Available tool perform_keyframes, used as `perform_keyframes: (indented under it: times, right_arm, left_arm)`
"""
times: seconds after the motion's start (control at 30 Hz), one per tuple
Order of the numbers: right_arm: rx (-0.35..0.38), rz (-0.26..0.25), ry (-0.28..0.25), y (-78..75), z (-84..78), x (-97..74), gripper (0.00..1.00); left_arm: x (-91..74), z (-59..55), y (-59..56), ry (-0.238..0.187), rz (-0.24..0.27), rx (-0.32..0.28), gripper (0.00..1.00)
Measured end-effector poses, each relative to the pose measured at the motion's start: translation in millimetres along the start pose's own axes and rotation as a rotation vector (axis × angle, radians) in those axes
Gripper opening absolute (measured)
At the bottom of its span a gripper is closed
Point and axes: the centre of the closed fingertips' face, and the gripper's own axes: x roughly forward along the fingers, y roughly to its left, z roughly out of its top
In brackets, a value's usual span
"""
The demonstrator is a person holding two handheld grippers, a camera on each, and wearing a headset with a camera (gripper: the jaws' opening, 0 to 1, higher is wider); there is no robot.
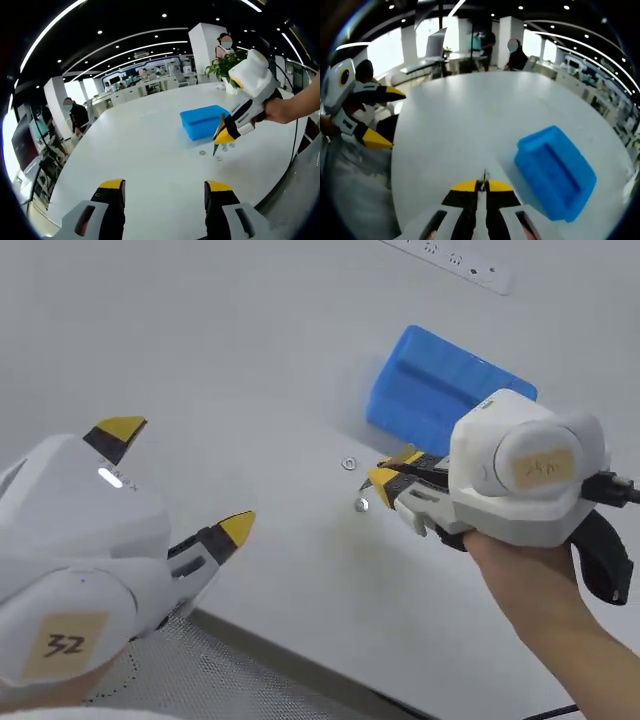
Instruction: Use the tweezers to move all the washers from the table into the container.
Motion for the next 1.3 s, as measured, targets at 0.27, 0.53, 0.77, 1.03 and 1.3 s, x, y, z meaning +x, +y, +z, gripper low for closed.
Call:
perform_keyframes:
  times: [0.27,0.53,0.77,1.03,1.3]
  right_arm:
    - [0.009,0.0,-0.003,-1.0,3.3,3.1,0.02]
    - [0.104,-0.002,-0.081,-9.2,19.2,0.6,0.03]
    - [0.097,-0.01,-0.094,-10.1,25.0,6.7,0.04]
    - [0.088,-0.02,-0.092,-11.7,25.5,12.3,0.04]
    - [0.089,-0.022,-0.083,-13.0,23.2,15.9,0.04]
  left_arm:
    - [-0.1,0.4,0.2,0.001,0.002,-0.001,0.64]
    - [-0.9,1.2,0.4,0.001,0.004,-0.003,0.64]
    - [0.6,-0.4,-0.1,0.008,0.0,-0.014,0.72]
    - [5.1,-3.3,-3.6,0.022,-0.023,-0.055,0.91]
    - [6.4,-6.6,-3.5,0.036,-0.017,-0.037,0.9]
